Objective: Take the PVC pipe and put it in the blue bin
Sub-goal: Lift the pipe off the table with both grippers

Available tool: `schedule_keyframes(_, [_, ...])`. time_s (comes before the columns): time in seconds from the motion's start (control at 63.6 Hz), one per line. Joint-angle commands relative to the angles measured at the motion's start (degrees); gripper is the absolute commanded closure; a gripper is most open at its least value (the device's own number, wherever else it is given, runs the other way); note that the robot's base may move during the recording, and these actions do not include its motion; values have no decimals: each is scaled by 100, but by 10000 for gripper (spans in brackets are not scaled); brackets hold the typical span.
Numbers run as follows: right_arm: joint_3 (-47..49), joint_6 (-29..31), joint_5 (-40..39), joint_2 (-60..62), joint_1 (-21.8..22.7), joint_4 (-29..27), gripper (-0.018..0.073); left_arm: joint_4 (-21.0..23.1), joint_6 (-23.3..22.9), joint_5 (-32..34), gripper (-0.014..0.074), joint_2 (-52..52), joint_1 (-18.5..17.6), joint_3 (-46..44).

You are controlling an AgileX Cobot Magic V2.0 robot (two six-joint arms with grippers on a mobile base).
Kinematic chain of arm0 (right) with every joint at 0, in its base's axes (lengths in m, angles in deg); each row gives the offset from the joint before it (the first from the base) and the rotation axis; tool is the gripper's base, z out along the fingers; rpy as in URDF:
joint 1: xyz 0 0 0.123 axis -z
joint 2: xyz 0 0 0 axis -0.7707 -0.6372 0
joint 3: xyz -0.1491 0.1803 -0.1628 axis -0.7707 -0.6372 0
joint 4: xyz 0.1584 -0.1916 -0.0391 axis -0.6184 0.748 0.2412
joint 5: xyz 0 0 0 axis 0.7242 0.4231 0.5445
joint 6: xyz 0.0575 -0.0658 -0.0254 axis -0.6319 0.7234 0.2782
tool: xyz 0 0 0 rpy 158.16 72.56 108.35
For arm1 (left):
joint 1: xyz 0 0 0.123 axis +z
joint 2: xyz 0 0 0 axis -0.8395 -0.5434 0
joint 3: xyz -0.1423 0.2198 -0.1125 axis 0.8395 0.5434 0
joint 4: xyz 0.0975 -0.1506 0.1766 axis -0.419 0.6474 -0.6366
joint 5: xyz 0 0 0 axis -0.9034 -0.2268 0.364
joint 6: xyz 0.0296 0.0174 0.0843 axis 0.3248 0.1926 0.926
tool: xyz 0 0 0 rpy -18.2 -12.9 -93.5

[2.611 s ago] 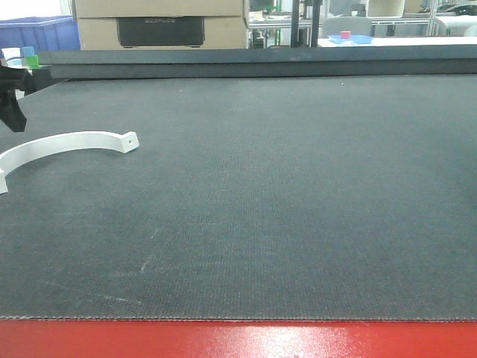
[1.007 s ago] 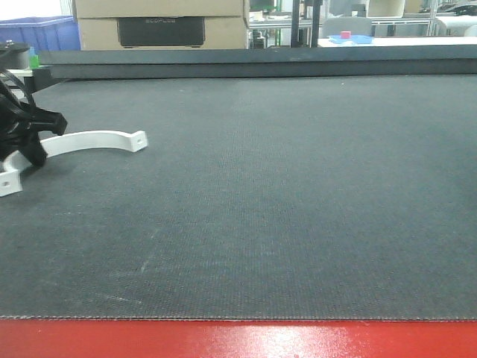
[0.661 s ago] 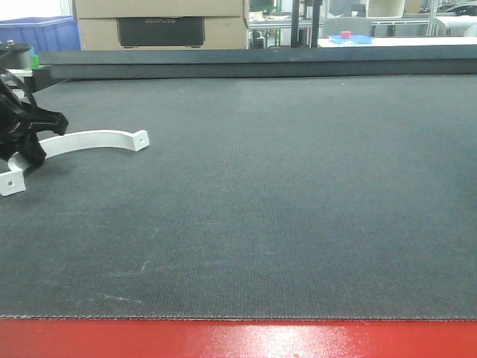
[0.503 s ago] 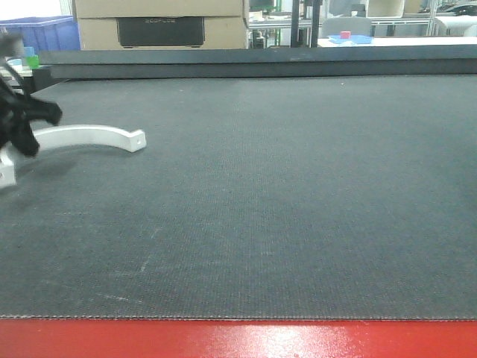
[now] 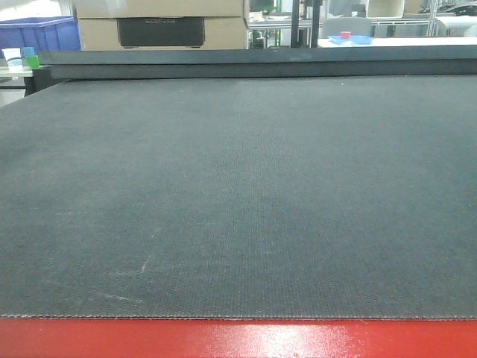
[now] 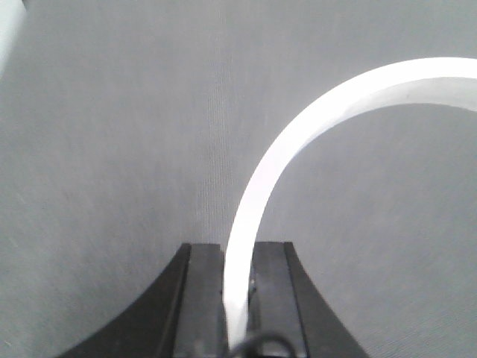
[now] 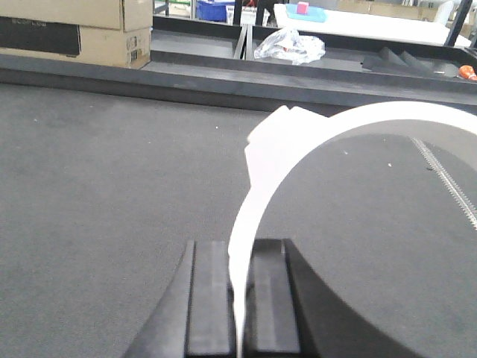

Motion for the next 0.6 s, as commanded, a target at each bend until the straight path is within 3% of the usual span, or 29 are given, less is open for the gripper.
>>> schedule_keyframes(0.0, [39, 41, -12, 196, 16, -18, 727, 163, -26, 82, 707, 595, -1, 199])
schedule_keyframes(0.582, [28, 41, 359, 1000, 16, -719, 727, -183, -26, 440, 707, 4122, -1, 2175])
